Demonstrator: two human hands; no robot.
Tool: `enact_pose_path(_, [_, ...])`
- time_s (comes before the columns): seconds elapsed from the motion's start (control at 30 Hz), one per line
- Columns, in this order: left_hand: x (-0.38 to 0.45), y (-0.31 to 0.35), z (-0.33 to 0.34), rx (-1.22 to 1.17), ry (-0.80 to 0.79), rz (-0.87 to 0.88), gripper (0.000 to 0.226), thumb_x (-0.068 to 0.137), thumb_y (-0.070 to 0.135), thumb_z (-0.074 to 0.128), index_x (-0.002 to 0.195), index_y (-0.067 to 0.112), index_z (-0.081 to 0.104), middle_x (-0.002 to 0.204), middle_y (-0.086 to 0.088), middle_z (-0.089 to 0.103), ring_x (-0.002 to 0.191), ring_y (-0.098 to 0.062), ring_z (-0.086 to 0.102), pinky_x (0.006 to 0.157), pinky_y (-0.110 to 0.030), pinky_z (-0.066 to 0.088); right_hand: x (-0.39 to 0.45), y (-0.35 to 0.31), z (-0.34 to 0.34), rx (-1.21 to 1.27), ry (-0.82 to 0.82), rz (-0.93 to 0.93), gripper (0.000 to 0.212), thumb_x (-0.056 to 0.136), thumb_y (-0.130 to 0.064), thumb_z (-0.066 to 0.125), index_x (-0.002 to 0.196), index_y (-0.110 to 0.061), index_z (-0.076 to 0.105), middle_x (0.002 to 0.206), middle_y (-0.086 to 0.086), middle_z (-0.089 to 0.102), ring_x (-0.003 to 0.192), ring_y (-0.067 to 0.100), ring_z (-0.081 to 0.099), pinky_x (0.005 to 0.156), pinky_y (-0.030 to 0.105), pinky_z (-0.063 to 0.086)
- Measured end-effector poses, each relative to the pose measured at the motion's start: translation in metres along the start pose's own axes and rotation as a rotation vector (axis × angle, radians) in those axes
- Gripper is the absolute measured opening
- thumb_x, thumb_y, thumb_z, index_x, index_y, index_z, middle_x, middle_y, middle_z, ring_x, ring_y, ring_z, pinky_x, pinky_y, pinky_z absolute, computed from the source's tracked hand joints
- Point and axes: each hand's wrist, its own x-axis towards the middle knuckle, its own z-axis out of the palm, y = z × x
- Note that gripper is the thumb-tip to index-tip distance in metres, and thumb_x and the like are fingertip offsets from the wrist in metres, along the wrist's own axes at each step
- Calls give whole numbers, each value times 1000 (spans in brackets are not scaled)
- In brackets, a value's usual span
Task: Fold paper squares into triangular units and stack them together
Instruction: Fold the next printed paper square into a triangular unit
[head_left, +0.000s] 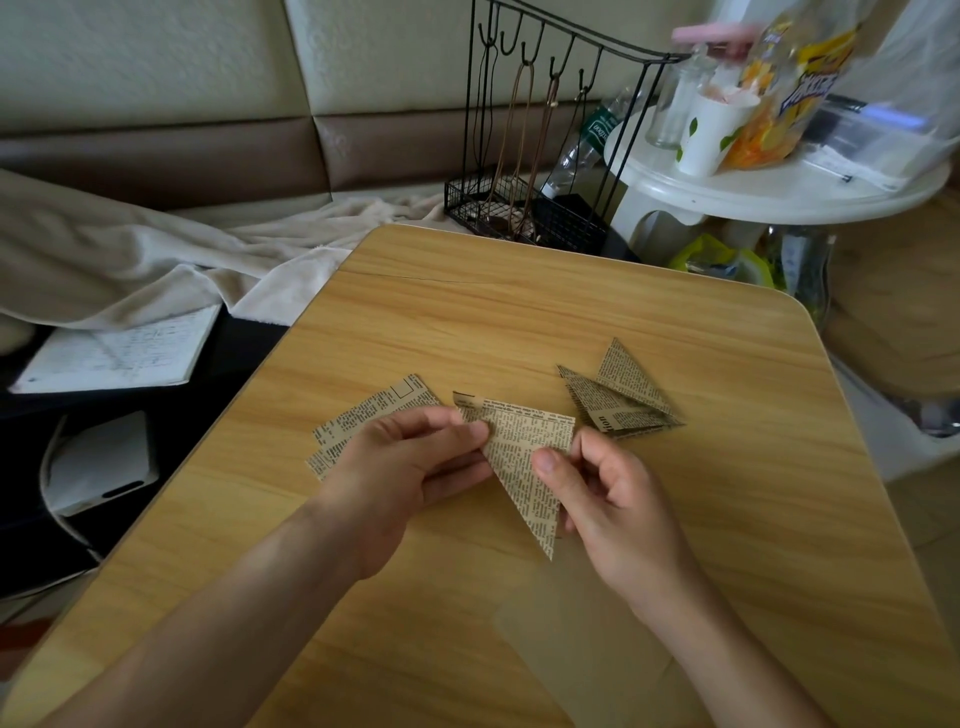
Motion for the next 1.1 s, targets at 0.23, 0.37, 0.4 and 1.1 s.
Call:
enact_pose_path(0.23, [0, -2, 3, -21, 47, 22, 17, 76, 23, 79, 84, 8, 81, 85, -15, 76, 80, -24, 76, 70, -30, 62, 0, 0, 0, -13, 8, -12, 48, 90, -58, 63, 73, -16, 47, 57, 1, 41, 53, 33, 43, 54, 53, 38])
enact_pose_path(0.37, [0, 0, 2, -39, 58, 64, 15, 74, 18, 79, 84, 7, 80, 95, -18, 77, 86, -24, 77, 72, -28, 62, 0, 0, 0, -8, 11, -15, 46, 90, -57, 62, 73, -17, 46, 58, 3, 40, 53, 34, 43, 54, 54, 38])
enact_pose_path(0.4, [1, 0, 2, -45, 63, 78, 13, 73, 16, 80, 82, 7, 80, 96, -18, 77, 87, -24, 77, 72, -28, 62, 0, 0, 0, -7, 11, -15, 46, 90, -57, 62, 73, -17, 47, 58, 3, 41, 53, 34, 43, 54, 54, 38])
enact_pose_path(1.1, [-4, 3, 1, 292, -164, 53, 24, 74, 20, 82, 90, 4, 75, 101, -20, 76, 96, -30, 76, 80, -33, 62, 1, 0, -1, 150, -20, -14, 36, 90, -48, 67, 75, -17, 57, 60, -5, 45, 57, 17, 44, 51, 29, 33])
